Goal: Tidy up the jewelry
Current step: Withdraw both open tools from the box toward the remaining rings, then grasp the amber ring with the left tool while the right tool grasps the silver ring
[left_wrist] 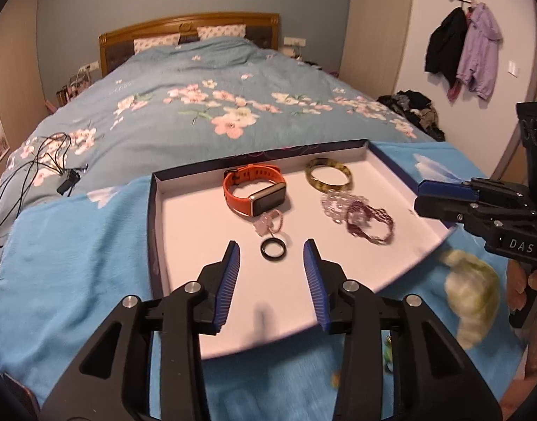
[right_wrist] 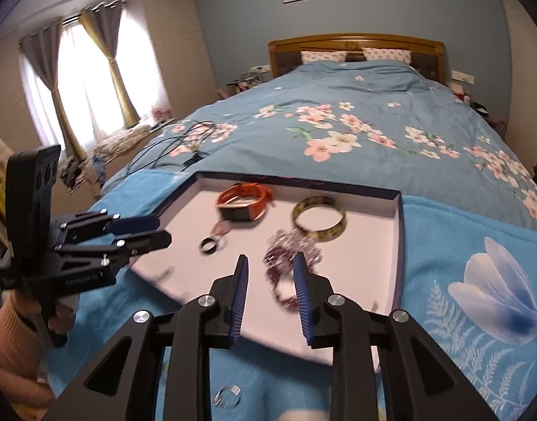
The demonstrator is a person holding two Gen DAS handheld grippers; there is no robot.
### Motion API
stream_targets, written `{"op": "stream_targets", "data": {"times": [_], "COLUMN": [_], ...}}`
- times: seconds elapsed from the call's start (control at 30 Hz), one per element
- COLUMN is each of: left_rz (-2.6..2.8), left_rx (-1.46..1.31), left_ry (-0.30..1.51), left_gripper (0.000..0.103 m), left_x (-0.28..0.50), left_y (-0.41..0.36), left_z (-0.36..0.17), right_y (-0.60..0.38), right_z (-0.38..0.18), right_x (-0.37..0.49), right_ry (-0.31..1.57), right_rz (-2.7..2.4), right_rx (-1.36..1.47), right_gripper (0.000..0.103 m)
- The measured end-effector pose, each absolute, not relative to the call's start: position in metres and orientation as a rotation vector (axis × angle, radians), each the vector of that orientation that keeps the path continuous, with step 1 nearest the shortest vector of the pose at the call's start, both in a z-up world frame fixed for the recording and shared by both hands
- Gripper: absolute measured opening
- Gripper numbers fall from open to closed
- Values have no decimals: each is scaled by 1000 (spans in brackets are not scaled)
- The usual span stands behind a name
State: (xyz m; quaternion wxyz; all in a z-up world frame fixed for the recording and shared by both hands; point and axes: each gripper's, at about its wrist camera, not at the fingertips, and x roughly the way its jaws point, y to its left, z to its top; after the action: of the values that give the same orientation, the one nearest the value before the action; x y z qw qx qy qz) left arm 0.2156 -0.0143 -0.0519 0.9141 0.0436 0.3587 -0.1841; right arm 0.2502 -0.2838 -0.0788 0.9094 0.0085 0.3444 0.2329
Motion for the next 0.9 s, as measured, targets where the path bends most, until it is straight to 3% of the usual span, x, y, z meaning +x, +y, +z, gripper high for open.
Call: {"op": "stream_targets", "data": {"times": [0.33, 0.6, 0.9], "left_rz": [-424, -465, -518], "left_rx": [120, 181, 224], "left_ry": [736, 779, 799], "left_gripper": [41, 42, 43], "left_x": [158, 130, 124], "left_y": [-1, -2, -22], "left_z": [-54, -73, -82], "right_y": [-269, -269, -264], "right_z": [-95, -121, -128], "right_x": [204, 189, 184], "right_ry": [772, 851, 874], "right_rz": [572, 546, 516], "right_rx": [-84, -105, -129], "right_gripper": [26, 36, 37]}}
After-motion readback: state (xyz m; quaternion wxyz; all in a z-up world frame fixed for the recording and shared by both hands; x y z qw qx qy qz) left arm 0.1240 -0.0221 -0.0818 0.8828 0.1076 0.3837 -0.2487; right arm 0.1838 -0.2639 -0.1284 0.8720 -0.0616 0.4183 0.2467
